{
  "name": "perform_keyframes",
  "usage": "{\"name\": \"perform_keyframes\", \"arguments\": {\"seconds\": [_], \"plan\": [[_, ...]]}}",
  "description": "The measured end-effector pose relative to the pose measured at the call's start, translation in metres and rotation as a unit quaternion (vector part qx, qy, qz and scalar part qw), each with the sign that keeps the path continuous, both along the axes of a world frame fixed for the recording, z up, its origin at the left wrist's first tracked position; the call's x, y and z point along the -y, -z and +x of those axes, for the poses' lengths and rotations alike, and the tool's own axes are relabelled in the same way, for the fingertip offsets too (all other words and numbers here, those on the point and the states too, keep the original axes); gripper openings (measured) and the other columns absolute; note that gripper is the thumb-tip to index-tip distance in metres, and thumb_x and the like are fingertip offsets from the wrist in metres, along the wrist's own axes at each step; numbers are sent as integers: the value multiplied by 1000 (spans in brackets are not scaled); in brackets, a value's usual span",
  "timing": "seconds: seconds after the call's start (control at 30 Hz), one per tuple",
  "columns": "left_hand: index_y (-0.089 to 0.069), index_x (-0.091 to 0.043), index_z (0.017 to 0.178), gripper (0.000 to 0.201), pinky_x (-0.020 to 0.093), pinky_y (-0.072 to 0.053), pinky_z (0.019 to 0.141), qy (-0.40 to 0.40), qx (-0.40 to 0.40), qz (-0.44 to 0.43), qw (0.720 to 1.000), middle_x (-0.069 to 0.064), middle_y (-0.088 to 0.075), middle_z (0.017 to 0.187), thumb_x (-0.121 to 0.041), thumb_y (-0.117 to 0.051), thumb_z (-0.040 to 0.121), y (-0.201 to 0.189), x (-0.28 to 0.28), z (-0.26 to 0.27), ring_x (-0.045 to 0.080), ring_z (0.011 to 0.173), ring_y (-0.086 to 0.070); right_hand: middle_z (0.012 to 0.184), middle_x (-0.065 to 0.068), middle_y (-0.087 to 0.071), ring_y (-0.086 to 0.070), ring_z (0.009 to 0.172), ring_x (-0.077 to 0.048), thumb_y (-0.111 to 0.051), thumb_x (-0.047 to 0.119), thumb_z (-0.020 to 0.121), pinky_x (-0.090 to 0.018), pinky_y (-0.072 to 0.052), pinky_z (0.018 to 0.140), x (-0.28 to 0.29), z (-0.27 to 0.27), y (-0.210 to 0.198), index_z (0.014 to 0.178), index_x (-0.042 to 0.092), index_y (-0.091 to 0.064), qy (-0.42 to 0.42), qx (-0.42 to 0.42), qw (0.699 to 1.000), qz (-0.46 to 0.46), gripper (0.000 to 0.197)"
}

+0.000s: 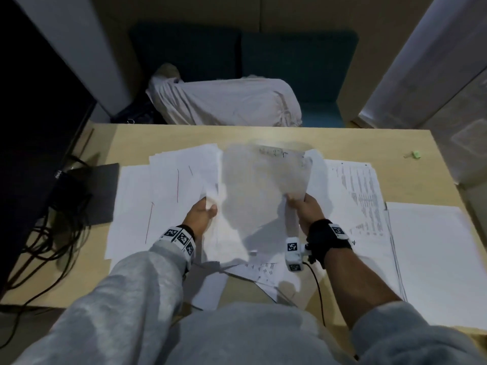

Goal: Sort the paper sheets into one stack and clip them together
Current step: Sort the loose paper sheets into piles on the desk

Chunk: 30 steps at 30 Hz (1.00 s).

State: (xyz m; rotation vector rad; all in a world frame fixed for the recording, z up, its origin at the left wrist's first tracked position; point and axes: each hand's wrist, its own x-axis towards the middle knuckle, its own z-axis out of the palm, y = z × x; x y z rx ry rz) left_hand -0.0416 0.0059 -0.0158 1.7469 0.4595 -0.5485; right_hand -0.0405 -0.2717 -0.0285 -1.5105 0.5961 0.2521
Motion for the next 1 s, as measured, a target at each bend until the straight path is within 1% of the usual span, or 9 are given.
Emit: {"name": "perform_keyframes", "arguments": {"seconds": [0.13, 0.3, 0.43, 0.57, 0.67, 0.73, 0.83, 0.9, 1.0], "plan": [[-65, -17, 109, 41, 21, -56, 77, -20, -11, -86, 996, 1, -68, 102, 10, -42, 88, -40, 19, 1, 21, 97, -64, 103, -11, -66, -59, 96, -28, -64, 15, 89, -39, -48, 86, -14, 10, -12, 105, 10, -64, -14, 25, 1000, -8, 17], [-69, -11, 82, 19, 31, -52, 72, -34, -19, -100, 994, 6, -71, 84, -22, -56, 92, -77, 34, 19, 23, 75, -64, 117, -7, -64, -57, 113, -30, -58, 18, 94, -45, -44, 102, -8, 17, -25, 128, 8, -56, 40, 23, 997, 54, 36], [-69, -10, 79, 24, 29, -50, 63, -28, 27, -143, 989, 4, -69, 65, -23, -54, 93, -93, 48, 34, 24, 64, -61, 118, -13, -66, -60, 110, -36, -61, 22, 92, -52, -47, 99, 6, 20, -39, 115, 13, -61, 56, 47, 995, 61, 25], [-69, -10, 110, 51, 45, -51, 91, 13, 27, -219, 975, 12, -72, 101, -49, -39, 98, -107, 72, 45, 31, 92, -67, 117, -10, -67, -62, 108, -32, -67, 35, 81, -50, -49, 98, 32, 24, -59, 116, 12, -62, 103, 94, 990, 6, 42], [-47, -16, 139, 59, 47, -35, 111, 84, 73, -173, 979, 10, -54, 139, -54, -41, 95, -119, 101, 49, 27, 127, -51, 118, -4, -68, -63, 109, -24, -71, 41, 75, -39, -50, 93, 62, 22, -77, 119, 15, -62, 124, 146, 981, -40, 52], [-48, -15, 136, 51, 48, -40, 108, 109, 155, -114, 975, 5, -59, 132, -28, -64, 90, -116, 120, 53, 23, 121, -55, 120, -2, -67, -62, 110, -20, -69, 30, 83, -34, -49, 92, 85, 19, -84, 124, 11, -59, 133, 149, 978, -57, 46], [-49, -16, 133, 48, 40, -45, 104, 140, 176, -140, 964, 1, -63, 126, -3, -61, 89, -115, 154, 50, 18, 117, -58, 105, 2, -68, -61, 91, -20, -66, 36, 85, -31, -44, 73, 116, 10, -90, 120, 13, -60, 99, 80, 989, -72, 42], [-49, -16, 133, 49, 37, -46, 102, 136, 162, -157, 965, 1, -63, 124, 1, -58, 89, -117, 179, 47, 20, 117, -58, 99, 0, -66, -58, 85, -22, -63, 35, 89, -29, -42, 67, 135, -1, -89, 116, 11, -62, 85, 40, 993, -73, 35], [-47, -18, 136, 52, 38, -43, 105, 147, 153, -143, 967, 0, -60, 130, -20, -66, 87, -109, 208, 39, 20, 120, -57, 112, -8, -68, -65, 95, -26, -59, 14, 92, -35, -51, 83, 159, -22, -88, 119, 6, -62, 145, 69, 981, -104, 28]]}}
